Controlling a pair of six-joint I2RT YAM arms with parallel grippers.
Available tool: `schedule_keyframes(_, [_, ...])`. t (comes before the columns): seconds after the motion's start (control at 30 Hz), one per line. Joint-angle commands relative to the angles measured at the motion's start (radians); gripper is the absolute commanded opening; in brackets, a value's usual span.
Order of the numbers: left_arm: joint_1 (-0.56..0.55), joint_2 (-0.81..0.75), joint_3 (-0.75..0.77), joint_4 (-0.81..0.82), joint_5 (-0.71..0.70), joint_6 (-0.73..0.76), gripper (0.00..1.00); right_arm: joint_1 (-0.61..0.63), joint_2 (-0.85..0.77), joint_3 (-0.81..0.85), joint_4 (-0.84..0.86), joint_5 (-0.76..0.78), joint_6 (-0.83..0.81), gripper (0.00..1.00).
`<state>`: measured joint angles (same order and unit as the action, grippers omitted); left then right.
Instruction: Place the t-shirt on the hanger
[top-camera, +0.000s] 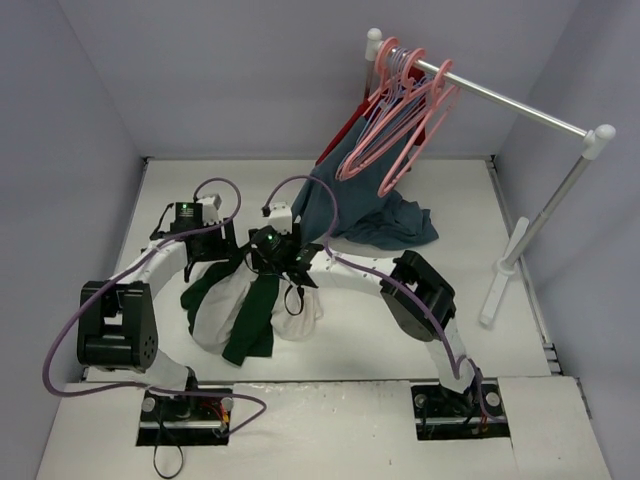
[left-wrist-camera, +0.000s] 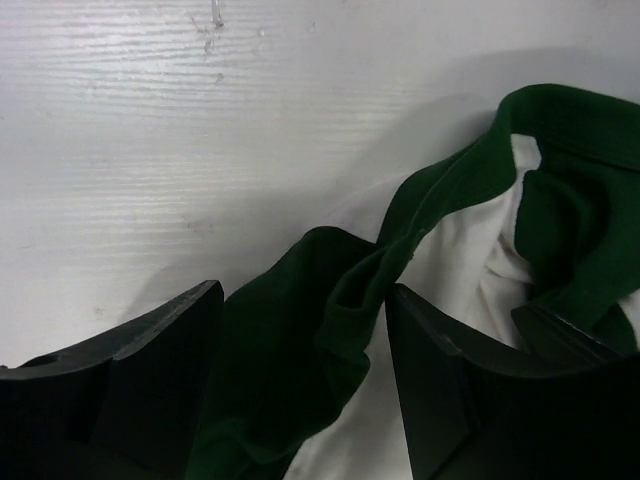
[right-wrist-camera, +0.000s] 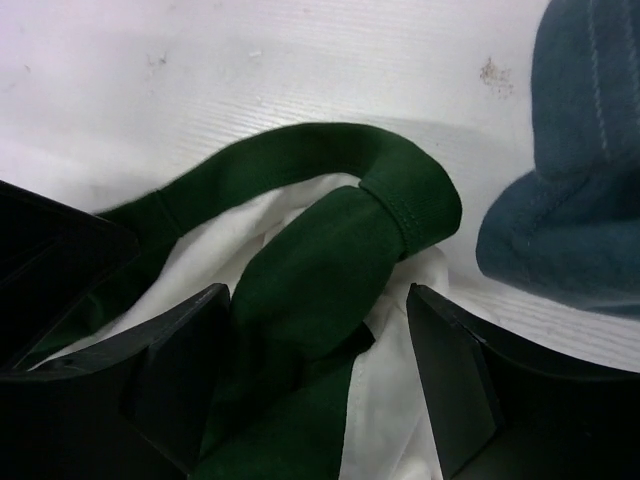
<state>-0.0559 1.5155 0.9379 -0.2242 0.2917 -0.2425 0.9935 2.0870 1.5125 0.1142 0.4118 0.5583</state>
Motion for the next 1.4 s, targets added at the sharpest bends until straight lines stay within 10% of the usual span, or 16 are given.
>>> schedule_keyframes(0.0, [-0.001,0.022,0.032,0.064,0.029,-0.01,0.58,-0.015,0.001,0.057,0.042,0.039,0.023,0.64])
schedule_keyframes(0.23, [0.0,0.031,0.094,0.036,0.064,0.003,0.0,-0.013,-0.021,0.081,0.043,0.033,-0.098,0.22])
schedule_keyframes(0.37, [0.008,-0.076,0.174,-0.034,0.018,0.045,0.0,0.003,-0.101,0.119,0.042,-0.007,-0.317,0.01])
schedule_keyframes(0.93, [0.013,-0.325,1.068,-0.257,-0.101,0.117,0.0,0.011,-0.579,0.365,0.044,-0.293,-1.207,0.03])
schedule_keyframes(1.37, [-0.18,-0.716,0.156,-0.227,-0.187,-0.007,0.0,0.005,-0.904,-0.522,0.033,-0.248,-0.993,0.0])
